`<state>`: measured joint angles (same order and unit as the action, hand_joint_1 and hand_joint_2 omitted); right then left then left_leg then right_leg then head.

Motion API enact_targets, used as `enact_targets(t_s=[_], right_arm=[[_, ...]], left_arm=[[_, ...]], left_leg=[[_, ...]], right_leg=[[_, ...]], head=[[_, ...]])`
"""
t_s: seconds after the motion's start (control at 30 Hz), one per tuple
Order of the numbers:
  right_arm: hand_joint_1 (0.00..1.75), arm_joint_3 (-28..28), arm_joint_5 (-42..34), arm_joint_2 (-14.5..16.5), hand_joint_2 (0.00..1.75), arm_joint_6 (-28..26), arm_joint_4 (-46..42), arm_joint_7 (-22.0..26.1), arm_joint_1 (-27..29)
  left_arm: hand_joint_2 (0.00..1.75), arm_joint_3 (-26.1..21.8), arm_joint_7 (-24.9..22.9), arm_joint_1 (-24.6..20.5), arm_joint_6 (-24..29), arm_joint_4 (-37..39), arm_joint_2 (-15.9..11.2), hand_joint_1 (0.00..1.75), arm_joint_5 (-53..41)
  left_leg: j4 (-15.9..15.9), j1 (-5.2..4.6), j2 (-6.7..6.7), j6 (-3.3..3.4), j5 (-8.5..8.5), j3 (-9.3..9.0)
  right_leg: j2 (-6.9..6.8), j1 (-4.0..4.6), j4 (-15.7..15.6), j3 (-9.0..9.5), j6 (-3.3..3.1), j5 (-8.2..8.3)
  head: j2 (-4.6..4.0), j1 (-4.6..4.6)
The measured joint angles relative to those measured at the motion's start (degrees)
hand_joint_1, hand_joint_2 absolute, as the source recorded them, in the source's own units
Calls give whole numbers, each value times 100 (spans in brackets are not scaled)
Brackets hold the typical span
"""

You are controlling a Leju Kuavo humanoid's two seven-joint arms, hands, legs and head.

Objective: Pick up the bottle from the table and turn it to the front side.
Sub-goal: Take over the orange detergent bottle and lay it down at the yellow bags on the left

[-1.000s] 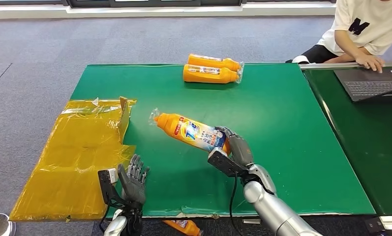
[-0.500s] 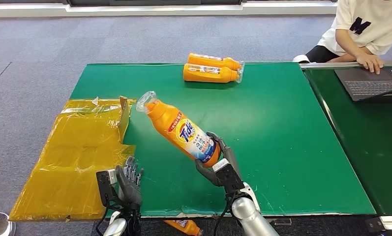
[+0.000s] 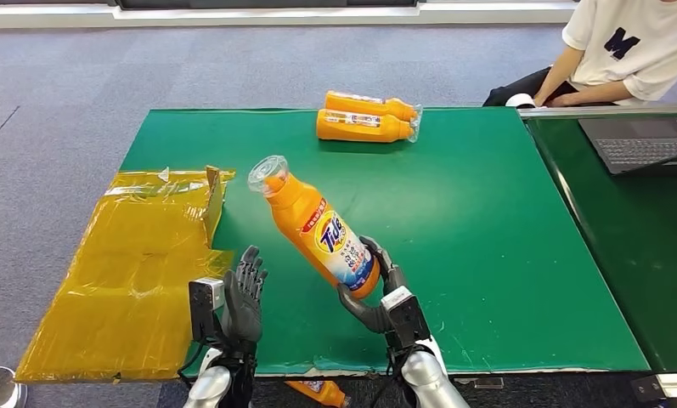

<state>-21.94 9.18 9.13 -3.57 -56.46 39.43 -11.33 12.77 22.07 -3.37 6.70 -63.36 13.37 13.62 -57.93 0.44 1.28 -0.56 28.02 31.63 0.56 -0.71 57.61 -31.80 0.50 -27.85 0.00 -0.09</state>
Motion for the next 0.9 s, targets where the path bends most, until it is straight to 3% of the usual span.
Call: enact_targets(t_s=[0.17,0.3,0.9], right_arm=[[175,-1,49,31,175,40,0,-60,97],[175,-1,157,68,175,37,0,-139,133],[175,73,489,187,175,47,-2,-263,138]], left_arm=[[0,258,60,-112,-61,-257,-16,0,-448],[175,432,157,-227,129,-435,-52,0,-1038],[175,824,57,-708,286,-484,-95,0,-2161]], left_leg=[[0,0,-1,0,0,4],[0,0,-1,0,0,5],[-1,0,-3,0,-1,6]], right_leg=[[0,0,0,-3,0,0],[0,0,0,-4,0,0],[2,0,0,-8,-2,3]], head=[[0,0],[0,0],[-1,0]])
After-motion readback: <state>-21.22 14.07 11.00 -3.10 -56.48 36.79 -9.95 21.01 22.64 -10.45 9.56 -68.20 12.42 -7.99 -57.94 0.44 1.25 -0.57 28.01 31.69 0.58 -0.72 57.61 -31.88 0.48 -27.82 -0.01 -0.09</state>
